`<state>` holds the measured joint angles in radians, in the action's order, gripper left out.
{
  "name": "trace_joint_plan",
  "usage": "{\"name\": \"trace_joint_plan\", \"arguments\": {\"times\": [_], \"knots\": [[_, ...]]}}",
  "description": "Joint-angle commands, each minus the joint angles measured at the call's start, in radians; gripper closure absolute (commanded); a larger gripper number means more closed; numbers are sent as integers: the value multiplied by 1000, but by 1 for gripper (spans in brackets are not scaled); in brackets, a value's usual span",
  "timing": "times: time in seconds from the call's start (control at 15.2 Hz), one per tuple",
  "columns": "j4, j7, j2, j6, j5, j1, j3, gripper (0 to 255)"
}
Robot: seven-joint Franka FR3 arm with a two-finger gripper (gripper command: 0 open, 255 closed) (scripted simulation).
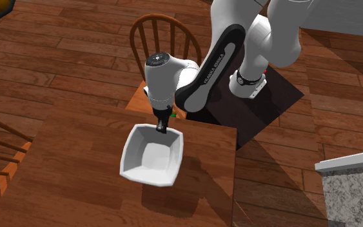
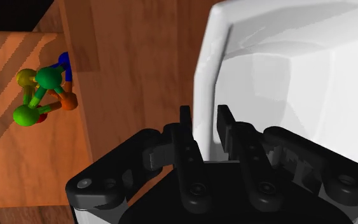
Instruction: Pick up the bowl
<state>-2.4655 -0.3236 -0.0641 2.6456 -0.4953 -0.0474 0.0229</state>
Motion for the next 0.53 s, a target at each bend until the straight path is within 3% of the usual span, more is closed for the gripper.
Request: {"name": "trace_joint_plan", "arguments": {"times": [0.0, 0.46], "knots": [[1, -21, 23, -21, 20, 0, 3, 255], [15, -86, 102, -109, 87, -6, 10, 255]]}}
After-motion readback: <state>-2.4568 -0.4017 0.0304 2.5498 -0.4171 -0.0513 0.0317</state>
